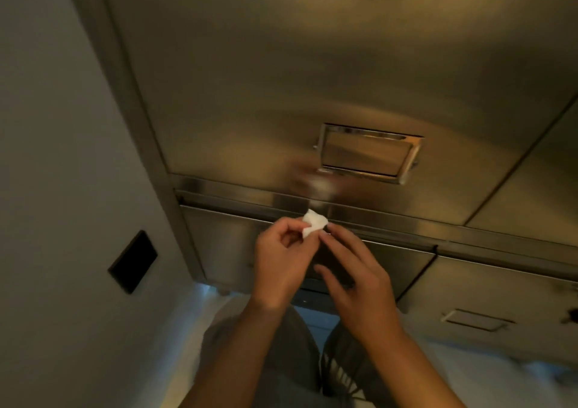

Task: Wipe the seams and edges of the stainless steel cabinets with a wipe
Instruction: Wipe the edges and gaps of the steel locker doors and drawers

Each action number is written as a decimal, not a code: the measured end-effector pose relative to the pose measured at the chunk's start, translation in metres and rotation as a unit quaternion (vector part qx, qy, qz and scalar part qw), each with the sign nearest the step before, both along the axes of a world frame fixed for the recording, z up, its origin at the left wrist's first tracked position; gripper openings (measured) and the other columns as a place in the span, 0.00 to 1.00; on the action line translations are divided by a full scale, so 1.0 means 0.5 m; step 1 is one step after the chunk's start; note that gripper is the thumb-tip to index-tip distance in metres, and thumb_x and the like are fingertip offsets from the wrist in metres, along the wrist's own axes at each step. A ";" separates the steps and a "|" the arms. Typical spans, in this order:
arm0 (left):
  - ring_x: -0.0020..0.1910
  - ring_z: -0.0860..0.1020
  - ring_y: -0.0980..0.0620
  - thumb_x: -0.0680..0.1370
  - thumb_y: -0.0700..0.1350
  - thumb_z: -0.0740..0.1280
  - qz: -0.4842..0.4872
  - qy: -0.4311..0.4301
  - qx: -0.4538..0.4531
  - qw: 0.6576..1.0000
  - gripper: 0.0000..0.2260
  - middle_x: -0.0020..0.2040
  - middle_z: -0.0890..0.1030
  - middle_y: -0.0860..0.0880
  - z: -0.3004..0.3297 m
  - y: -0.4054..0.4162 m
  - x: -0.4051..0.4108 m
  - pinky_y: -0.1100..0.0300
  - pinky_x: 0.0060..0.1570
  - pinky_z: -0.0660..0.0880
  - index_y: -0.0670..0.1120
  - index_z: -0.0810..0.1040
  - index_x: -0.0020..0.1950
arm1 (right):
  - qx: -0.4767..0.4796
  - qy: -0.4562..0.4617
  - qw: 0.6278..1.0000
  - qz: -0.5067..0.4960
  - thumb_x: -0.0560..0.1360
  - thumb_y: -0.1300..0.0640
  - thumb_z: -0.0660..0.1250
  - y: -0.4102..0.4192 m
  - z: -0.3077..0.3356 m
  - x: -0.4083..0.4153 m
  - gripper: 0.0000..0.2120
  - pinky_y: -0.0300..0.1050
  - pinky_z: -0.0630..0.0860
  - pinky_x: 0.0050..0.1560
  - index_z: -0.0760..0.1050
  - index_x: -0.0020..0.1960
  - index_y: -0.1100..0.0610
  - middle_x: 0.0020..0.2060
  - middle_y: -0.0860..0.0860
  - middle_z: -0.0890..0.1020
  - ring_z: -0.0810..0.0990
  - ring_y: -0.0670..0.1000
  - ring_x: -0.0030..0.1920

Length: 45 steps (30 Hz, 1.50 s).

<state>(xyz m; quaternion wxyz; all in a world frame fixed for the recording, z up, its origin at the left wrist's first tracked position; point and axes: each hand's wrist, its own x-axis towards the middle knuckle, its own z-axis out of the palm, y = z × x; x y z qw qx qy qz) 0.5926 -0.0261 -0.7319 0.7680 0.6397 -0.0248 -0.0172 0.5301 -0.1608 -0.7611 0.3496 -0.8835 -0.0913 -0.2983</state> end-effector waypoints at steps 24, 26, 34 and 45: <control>0.70 0.70 0.55 0.79 0.41 0.69 -0.221 -0.329 0.354 0.847 0.15 0.68 0.77 0.52 -0.045 -0.293 -0.114 0.62 0.73 0.64 0.49 0.79 0.65 | -0.092 -0.029 0.957 -0.274 0.74 0.66 0.76 -0.351 -0.079 -0.117 0.17 0.54 0.80 0.64 0.82 0.63 0.62 0.62 0.59 0.83 0.82 0.58 0.64; 0.75 0.68 0.51 0.78 0.41 0.69 -0.207 -0.348 0.384 0.830 0.19 0.72 0.74 0.49 -0.058 -0.289 -0.104 0.57 0.77 0.62 0.47 0.78 0.69 | -0.092 -0.010 0.958 -0.271 0.72 0.68 0.77 -0.343 -0.095 -0.100 0.20 0.56 0.79 0.65 0.82 0.64 0.63 0.63 0.60 0.83 0.80 0.60 0.66; 0.70 0.75 0.46 0.76 0.38 0.63 -0.224 -0.415 0.370 0.801 0.21 0.68 0.79 0.42 -0.093 -0.311 -0.080 0.49 0.74 0.69 0.39 0.78 0.69 | -0.084 -0.042 0.953 -0.288 0.76 0.65 0.71 -0.323 -0.114 -0.073 0.15 0.39 0.65 0.76 0.83 0.63 0.64 0.62 0.60 0.83 0.80 0.59 0.66; 0.55 0.75 0.46 0.70 0.29 0.66 -0.215 -0.395 0.316 0.835 0.20 0.56 0.79 0.44 -0.126 -0.342 -0.029 0.52 0.57 0.75 0.43 0.79 0.59 | -0.114 -0.064 0.954 -0.270 0.79 0.65 0.65 -0.378 -0.096 -0.083 0.13 0.41 0.78 0.65 0.87 0.56 0.60 0.57 0.52 0.87 0.84 0.49 0.60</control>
